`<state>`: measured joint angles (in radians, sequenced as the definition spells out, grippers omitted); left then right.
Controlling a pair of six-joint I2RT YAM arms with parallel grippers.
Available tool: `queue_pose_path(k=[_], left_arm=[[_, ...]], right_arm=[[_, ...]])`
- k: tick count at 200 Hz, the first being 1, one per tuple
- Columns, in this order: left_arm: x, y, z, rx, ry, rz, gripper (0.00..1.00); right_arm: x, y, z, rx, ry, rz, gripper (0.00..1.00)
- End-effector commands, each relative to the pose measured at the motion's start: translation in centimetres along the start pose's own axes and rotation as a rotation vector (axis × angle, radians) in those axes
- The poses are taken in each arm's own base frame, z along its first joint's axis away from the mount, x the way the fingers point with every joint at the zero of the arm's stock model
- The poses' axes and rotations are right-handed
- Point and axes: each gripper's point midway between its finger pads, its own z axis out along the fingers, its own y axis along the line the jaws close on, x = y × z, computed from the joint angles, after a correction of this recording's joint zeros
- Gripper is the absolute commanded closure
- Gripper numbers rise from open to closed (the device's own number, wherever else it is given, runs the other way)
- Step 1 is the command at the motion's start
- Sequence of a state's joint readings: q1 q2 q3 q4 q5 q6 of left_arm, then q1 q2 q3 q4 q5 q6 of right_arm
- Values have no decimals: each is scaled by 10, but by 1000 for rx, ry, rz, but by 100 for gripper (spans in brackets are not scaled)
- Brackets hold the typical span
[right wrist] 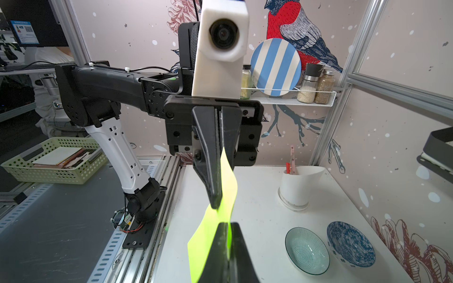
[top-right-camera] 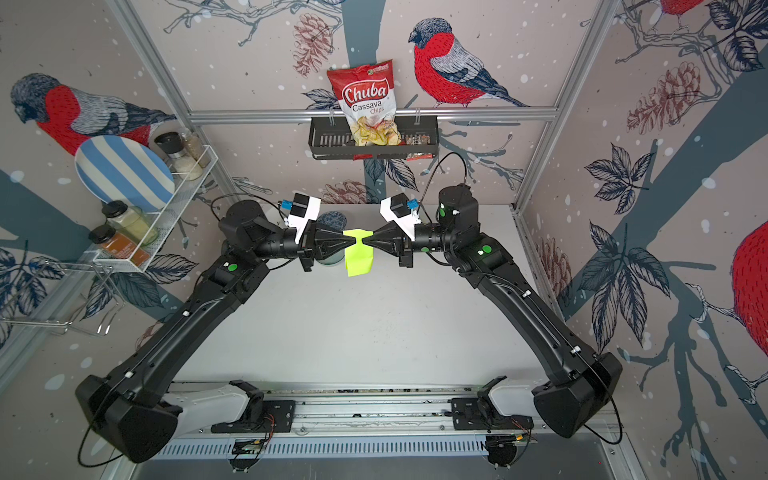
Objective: Fold the square paper along the opposite sides
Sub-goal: Smooth out the paper.
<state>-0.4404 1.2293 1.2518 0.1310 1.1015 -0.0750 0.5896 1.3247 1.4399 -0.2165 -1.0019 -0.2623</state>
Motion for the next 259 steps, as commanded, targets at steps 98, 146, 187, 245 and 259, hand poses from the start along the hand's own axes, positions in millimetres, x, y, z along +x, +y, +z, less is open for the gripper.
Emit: queue_pose_path(k=[98, 146, 187, 245, 259], left_arm=[[-22, -5, 0, 27, -44, 70, 100], [-33, -6, 1, 38, -55, 86, 100], [-39, -9, 0, 44, -65, 97, 100], [-46, -12, -2, 40, -69, 112, 100], [-48, -13, -2, 40, -71, 119, 100]], right_arm=[[-1, 13, -1, -46, -2, -8, 100], [-1, 17, -2, -52, -4, -14, 100], [-2, 21, -3, -51, -11, -27, 91], [-2, 23, -4, -49, -19, -27, 86], [-1, 24, -5, -48, -21, -30, 81]])
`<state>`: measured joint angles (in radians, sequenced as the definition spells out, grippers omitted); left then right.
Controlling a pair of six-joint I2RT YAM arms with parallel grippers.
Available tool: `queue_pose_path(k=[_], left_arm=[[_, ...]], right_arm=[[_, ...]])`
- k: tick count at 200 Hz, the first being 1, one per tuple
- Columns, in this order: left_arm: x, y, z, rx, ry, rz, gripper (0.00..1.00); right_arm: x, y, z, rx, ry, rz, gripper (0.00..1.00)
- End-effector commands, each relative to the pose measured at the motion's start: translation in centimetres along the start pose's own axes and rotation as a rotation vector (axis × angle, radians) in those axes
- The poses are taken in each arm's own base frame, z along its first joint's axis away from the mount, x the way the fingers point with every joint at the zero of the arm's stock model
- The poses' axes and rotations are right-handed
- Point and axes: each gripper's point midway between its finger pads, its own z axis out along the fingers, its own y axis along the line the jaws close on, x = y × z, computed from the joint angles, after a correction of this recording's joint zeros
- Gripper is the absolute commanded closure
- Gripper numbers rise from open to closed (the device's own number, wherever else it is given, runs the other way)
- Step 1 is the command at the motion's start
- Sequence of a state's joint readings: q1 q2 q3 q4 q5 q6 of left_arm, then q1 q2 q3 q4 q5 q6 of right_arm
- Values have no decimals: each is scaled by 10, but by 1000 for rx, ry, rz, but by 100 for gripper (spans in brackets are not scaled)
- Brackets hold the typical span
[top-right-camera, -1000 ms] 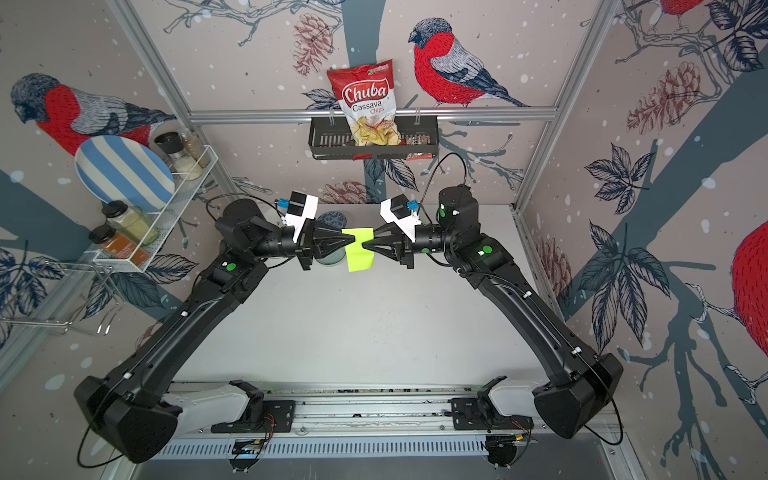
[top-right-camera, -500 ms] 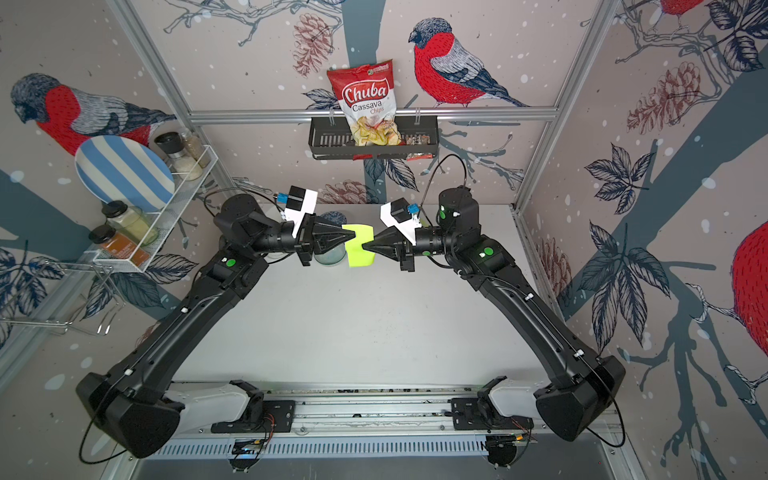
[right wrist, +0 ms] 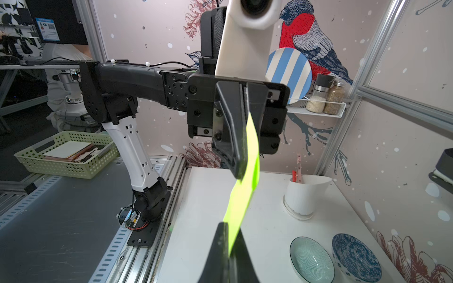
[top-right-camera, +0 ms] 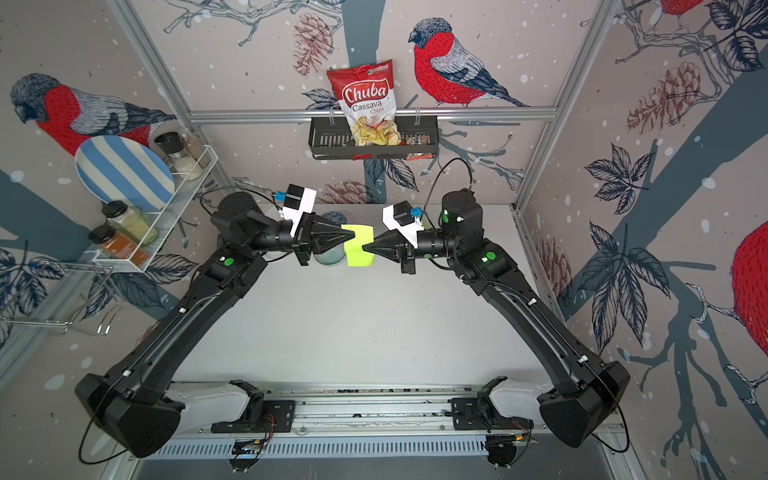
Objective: Fold the square paper along the opposite sides
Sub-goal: Smooth out the paper.
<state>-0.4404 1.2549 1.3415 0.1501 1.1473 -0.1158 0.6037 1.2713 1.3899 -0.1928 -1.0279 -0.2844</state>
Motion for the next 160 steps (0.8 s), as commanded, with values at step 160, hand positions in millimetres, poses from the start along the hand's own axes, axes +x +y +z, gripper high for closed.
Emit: queue_pose_path(k=[160], left_arm=[[-30, -9, -4, -19, -42, 122, 100]], right_arm=[[17, 3, 4, -9, 2, 54, 99]])
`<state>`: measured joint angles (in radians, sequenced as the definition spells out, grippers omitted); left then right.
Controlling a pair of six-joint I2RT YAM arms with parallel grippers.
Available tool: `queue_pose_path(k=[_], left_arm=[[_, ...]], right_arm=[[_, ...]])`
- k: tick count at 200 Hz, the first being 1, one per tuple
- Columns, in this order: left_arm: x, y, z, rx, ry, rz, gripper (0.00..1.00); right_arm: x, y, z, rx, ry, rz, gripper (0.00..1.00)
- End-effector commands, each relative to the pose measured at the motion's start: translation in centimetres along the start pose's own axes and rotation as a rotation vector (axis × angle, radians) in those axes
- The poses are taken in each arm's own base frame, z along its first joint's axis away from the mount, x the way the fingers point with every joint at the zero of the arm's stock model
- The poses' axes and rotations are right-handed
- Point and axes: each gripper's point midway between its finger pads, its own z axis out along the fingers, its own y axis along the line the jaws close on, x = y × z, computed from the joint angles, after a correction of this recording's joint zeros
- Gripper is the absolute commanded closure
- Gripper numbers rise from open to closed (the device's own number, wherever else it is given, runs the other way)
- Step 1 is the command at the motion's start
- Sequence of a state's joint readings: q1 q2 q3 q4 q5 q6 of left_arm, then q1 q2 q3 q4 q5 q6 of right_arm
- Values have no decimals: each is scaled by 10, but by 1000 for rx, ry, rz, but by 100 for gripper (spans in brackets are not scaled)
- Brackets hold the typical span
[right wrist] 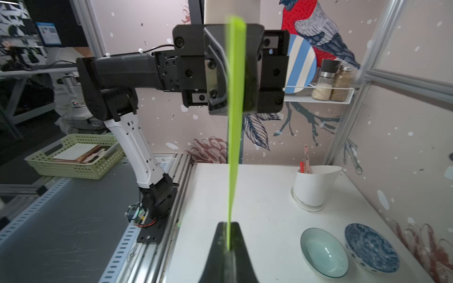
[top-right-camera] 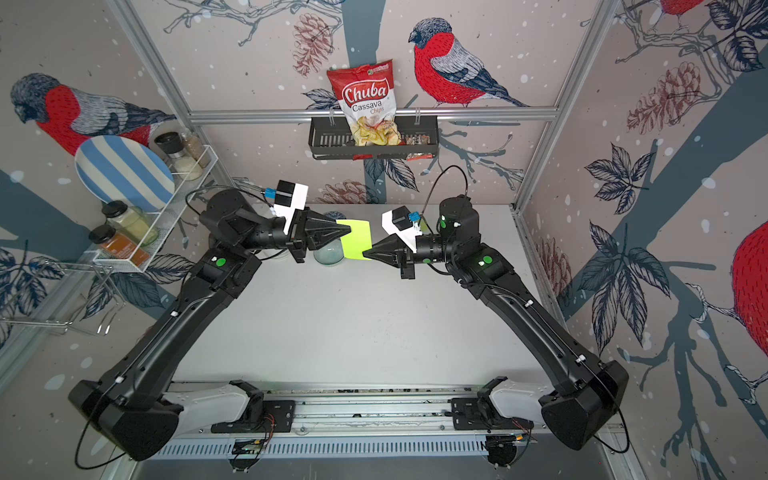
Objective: Fold the square paper along the opposite sides
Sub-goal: Smooth out the paper.
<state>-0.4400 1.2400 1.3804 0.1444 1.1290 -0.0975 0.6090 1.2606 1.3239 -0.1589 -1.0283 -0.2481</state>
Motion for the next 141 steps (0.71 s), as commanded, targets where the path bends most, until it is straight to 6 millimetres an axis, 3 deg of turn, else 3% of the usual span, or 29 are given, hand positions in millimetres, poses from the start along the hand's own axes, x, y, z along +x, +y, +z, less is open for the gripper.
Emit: queue_pose_path(k=[1, 10, 17, 21, 28, 61, 71, 79, 89, 120, 131, 141], left_arm=[[-12, -3, -1, -2, -21, 60, 100], [-12, -3, -1, -3, -20, 59, 100], [-12, -3, -2, -3, -21, 62, 100], [-12, -3, -1, -2, -20, 60, 100], [-13, -3, -2, -3, -21, 64, 100], [-12, -3, -2, -6, -20, 62, 100], [-12, -2, -1, -6, -19, 62, 100], [-12, -2, -2, -6, -20, 62, 100], [-12, -2, -1, -6, -19, 61, 100], [-14, -3, -2, -5, -21, 66, 100], [-14, -3, -2, -6, -22, 67, 100], [-14, -3, -2, -6, -21, 68, 100]], right_arm=[[0, 0, 1, -1, -8, 1, 98], [3, 0, 1, 1, -7, 5, 88], [-4, 5, -3, 6, -20, -15, 86], [-4, 5, -4, 8, -21, -16, 88], [-4, 6, -4, 9, -22, -16, 100], [-2, 6, -4, 17, -16, -8, 100], [-1, 6, -5, 20, -18, -11, 91], [-1, 6, -5, 22, -19, -13, 90], [-1, 6, -5, 24, -19, -12, 100], [2, 6, -5, 27, -13, 0, 100], [3, 6, -5, 27, -12, 0, 86], [3, 6, -5, 29, -13, -1, 86]])
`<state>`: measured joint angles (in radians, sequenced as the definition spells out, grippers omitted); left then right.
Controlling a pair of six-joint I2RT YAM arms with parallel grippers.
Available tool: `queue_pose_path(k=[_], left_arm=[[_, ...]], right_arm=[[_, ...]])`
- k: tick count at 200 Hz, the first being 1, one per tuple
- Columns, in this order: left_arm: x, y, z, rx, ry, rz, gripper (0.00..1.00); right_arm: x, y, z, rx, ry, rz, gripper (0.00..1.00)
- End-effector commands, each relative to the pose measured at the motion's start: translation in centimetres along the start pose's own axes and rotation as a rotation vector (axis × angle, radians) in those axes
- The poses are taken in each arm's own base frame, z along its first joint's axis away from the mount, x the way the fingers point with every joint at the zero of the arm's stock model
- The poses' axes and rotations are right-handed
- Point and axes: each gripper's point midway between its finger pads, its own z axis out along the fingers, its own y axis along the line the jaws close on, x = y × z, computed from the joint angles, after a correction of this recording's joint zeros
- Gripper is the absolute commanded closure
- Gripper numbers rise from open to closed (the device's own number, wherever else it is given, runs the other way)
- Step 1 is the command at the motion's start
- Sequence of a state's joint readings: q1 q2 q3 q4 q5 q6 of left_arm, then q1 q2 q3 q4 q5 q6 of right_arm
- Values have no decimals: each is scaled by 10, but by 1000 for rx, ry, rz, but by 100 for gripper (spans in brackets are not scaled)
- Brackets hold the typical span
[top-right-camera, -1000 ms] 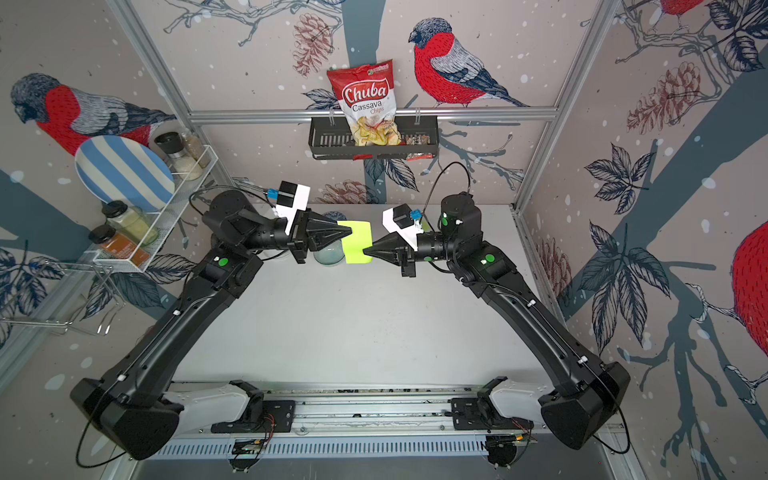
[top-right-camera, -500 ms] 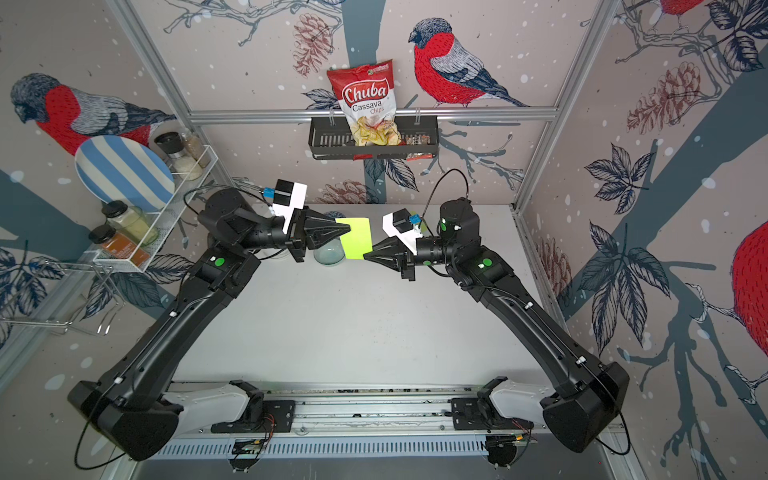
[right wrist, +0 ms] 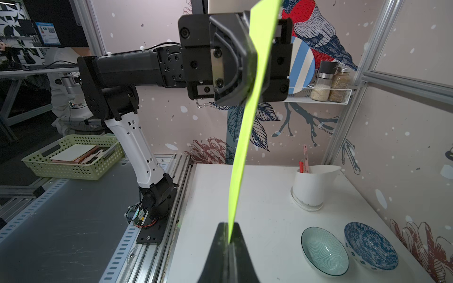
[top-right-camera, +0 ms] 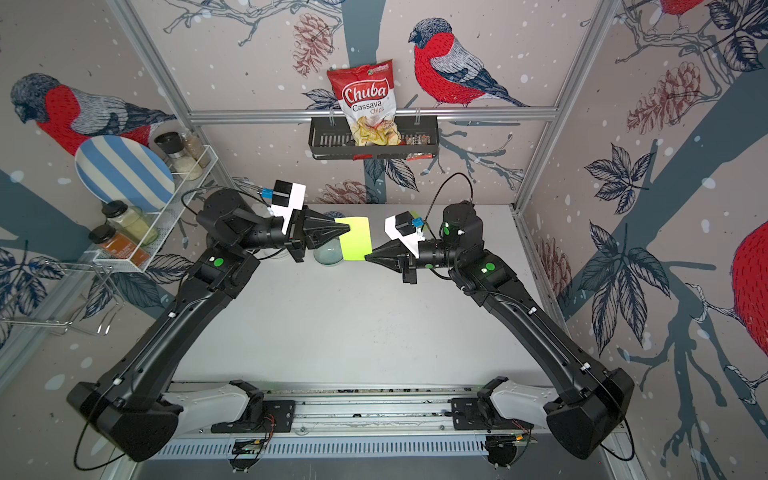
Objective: Fold the square paper along the opposite sides
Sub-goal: Smooth out the paper.
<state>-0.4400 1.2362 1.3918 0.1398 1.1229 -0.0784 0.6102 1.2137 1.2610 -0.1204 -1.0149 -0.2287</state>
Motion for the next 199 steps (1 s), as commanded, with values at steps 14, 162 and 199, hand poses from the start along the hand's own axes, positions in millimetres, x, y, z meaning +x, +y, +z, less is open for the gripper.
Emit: queue_pose_path(k=[14, 162, 199], left_arm=[[-8, -2, -1, 0, -15, 37, 100], [-8, 0, -1, -10, -12, 45, 100], [-7, 0, -1, -11, -11, 44, 100]], right_arm=[[-1, -2, -1, 18, -3, 4, 100], [7, -3, -1, 42, 5, 11, 91], [10, -3, -1, 49, 8, 20, 100]])
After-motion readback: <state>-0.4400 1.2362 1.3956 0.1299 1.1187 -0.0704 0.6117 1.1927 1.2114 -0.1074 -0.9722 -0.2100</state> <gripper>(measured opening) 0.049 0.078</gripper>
